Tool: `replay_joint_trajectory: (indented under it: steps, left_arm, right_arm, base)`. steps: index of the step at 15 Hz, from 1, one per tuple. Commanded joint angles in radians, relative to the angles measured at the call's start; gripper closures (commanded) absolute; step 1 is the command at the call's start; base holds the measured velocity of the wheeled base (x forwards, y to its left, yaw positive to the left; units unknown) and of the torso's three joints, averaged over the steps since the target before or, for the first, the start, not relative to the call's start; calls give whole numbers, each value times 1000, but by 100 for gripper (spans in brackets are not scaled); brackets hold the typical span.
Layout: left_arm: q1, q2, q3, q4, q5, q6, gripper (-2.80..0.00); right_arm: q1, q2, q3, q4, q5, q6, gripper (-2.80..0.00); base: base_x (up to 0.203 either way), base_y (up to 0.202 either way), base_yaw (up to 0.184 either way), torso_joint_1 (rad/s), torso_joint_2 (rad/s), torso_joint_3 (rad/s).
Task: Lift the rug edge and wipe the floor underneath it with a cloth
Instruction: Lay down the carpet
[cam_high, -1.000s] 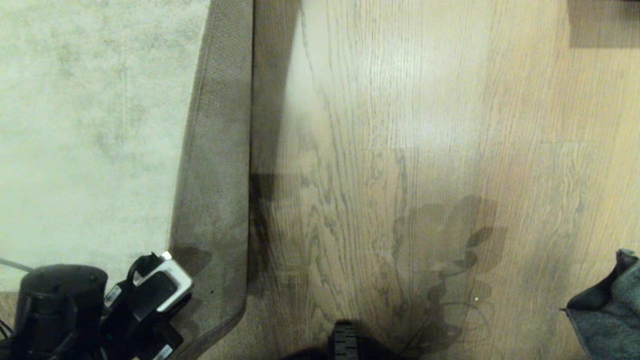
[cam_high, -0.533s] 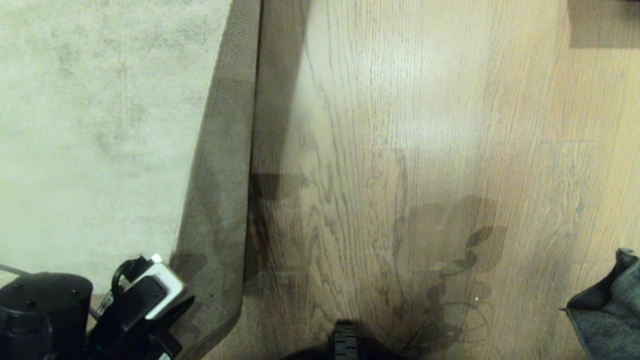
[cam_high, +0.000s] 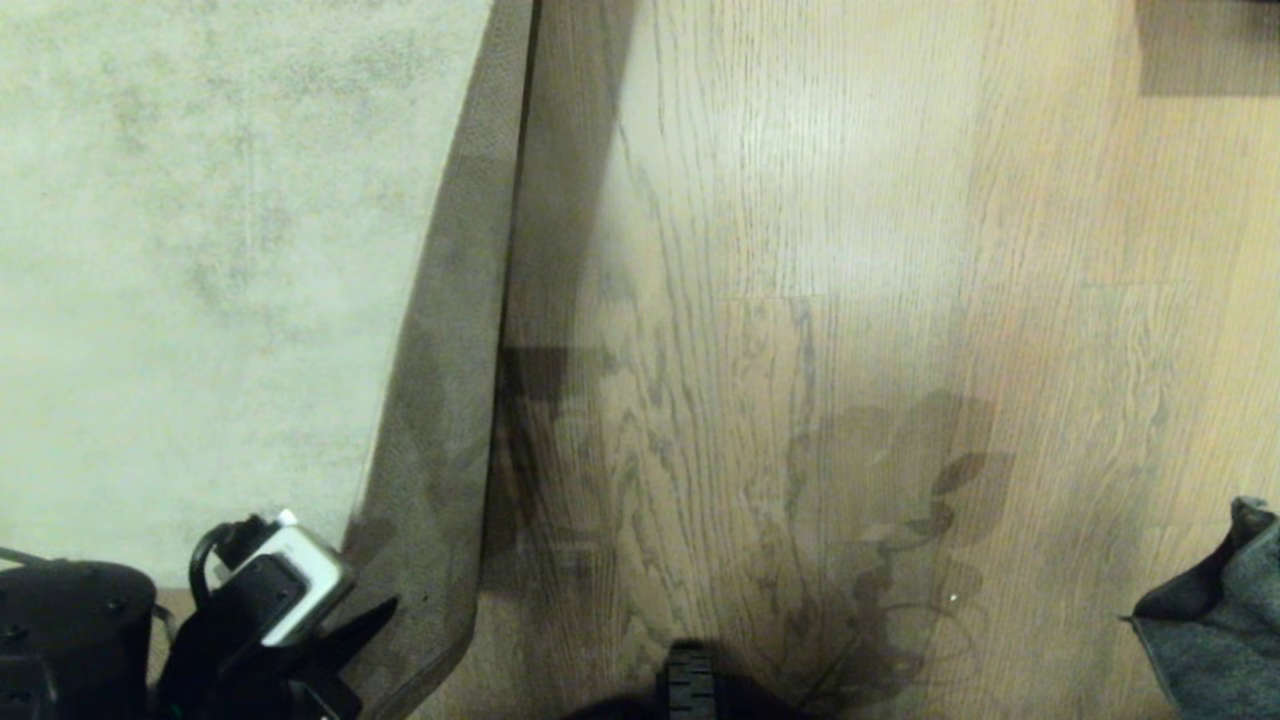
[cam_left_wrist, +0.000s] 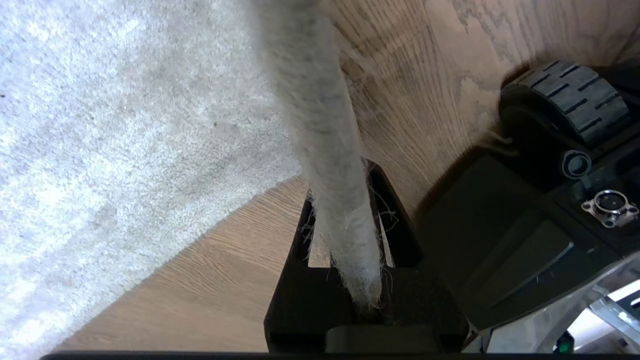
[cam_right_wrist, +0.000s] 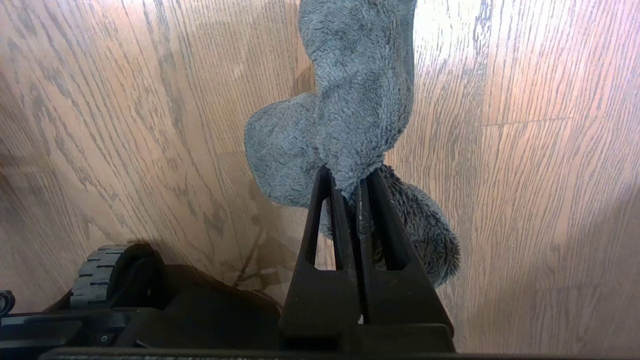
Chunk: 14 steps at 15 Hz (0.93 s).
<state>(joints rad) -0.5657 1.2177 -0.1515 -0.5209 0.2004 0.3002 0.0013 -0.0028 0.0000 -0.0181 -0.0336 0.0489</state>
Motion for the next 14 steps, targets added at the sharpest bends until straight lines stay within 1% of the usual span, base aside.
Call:
replay_joint_trajectory:
  steps: [1,3,5,6,8,10,14]
  left_arm:
    - [2,-49,11,-12,2,19,0]
    - [36,-68,22,-35,6,83,0]
    - [99,-74,34,-83,5,203,0]
    - [116,-74,39,-117,4,250,0]
    - [132,-75,40,-134,4,304,0]
    - [137,-79,38,-150,4,329,0]
    - [221,-79,34,-206,1,414,0]
  right_arm:
    - [0,3,0,0,0,0,0]
    - [0,3,0,0,0,0,0]
    - [0,3,0,0,0,0,0]
    - [0,3,0,0,0,0,0]
    - [0,3,0,0,0,0,0]
    - [0,3,0,0,0,0,0]
    - [0,3,0,0,0,0,0]
  base:
    - [0,0,0,0,0,0]
    - [0,0,0,0,0,0]
    - [0,0,0,0,0,0]
    - [0,0,0,0,0,0]
    - [0,0,0,0,0,0]
    - [0,0,0,0,0,0]
    - [0,0,0,0,0,0]
